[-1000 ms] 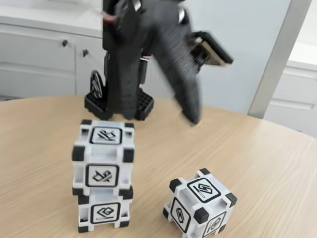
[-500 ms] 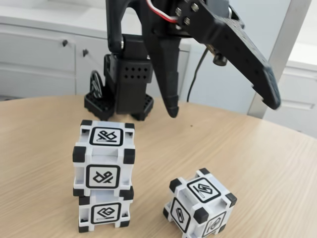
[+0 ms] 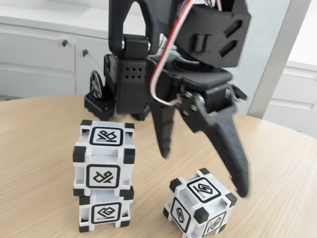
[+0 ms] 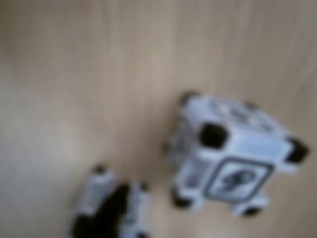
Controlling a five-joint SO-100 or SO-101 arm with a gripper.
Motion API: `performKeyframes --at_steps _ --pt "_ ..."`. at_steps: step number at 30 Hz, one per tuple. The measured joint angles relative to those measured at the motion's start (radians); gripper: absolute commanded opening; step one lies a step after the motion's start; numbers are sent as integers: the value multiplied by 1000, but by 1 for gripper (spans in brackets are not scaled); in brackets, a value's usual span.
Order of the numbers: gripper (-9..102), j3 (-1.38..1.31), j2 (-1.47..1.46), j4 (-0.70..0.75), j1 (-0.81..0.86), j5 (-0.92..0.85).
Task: Stack cubes from left to right.
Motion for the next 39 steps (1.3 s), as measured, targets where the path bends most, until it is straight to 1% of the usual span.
performKeyframes --at_steps 3,6,21,24,26,32,37,39 --pt "45 0 -5 -86 11 15" --pt "44 0 -6 -120 5 17" --pt "44 -3 -34 -132 8 51" --pt "44 0 -141 -149 3 66" --pt "44 0 -199 -133 8 67" --pt "37 -3 -255 -150 2 77" --pt "23 -3 -255 -153 2 77" --pt "20 -8 -253 -153 2 77"
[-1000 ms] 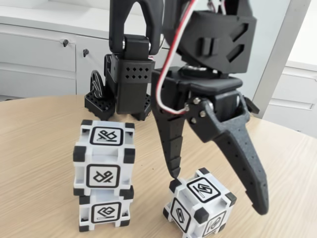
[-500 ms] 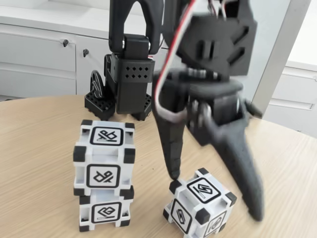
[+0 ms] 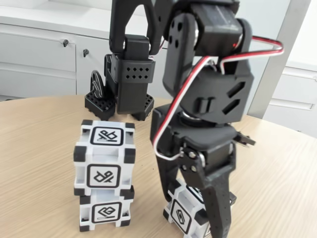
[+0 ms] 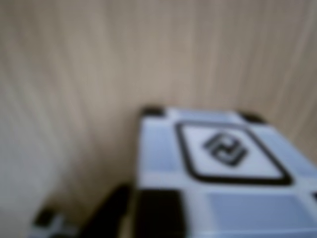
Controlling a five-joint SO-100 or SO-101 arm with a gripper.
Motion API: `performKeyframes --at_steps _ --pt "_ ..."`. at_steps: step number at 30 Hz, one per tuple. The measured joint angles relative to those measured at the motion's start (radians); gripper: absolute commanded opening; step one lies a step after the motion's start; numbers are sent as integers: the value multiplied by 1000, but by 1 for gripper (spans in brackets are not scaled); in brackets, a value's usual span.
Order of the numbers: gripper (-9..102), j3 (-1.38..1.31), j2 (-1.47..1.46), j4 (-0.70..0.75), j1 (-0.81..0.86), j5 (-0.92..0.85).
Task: Stack cubes from left to right.
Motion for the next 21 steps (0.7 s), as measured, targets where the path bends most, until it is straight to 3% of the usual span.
performKeyframes --at_steps 8,14,21 --pt "13 -18 15 8 -2 18" --pt "13 -12 23 14 -2 43" --pt "15 -2 224 31 5 100"
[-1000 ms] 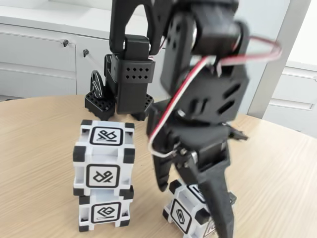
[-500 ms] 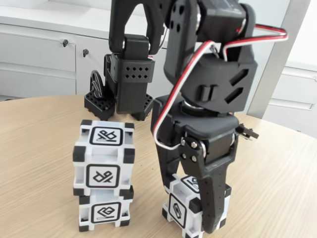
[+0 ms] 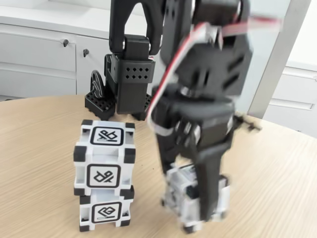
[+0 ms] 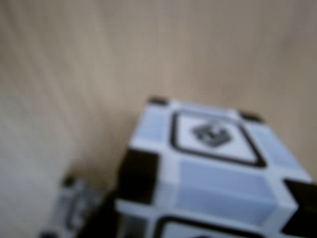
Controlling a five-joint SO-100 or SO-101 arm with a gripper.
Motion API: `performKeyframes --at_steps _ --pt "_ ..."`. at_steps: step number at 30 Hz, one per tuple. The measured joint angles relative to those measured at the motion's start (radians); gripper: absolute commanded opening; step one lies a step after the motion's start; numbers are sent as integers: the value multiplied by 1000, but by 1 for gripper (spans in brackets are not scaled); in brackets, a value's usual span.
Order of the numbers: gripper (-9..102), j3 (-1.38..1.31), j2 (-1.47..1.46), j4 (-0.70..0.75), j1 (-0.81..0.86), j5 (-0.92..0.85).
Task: Stack cubes from left to right.
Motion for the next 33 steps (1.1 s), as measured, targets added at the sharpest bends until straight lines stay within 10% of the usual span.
performKeyframes --at_steps 10,23,33 --pt "16 0 367 40 6 100" --pt "17 -595 382 569 25 120" --pt "17 -646 227 577 357 67"
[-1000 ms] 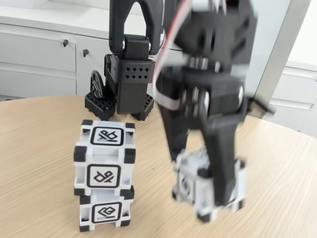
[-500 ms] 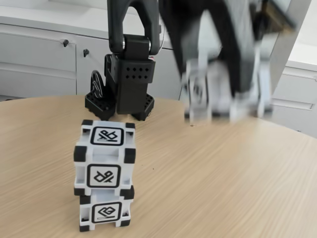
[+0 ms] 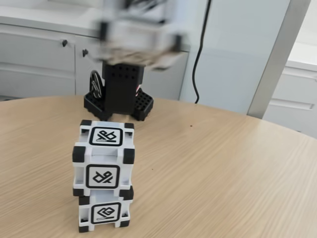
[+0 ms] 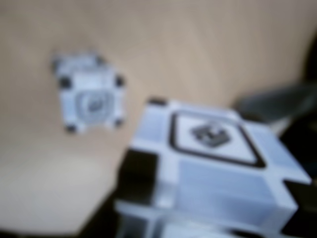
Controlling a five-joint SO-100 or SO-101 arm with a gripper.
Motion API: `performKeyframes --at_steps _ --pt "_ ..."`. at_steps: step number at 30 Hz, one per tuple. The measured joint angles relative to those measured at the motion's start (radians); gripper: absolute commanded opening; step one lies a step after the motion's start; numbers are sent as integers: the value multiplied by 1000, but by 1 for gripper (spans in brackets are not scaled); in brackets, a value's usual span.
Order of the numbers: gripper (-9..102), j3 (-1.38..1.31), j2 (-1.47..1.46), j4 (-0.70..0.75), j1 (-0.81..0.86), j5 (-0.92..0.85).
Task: Stack cubes from left to right.
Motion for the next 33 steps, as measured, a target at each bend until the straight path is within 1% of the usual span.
performKeyframes --at_steps 2,11,19,27,33 --pt "16 0 -32 0 26 -15" --pt "16 0 -94 0 38 -51" --pt "15 153 -94 0 32 -78" --pt "15 186 -94 0 37 -91" --pt "15 252 -94 0 81 -100"
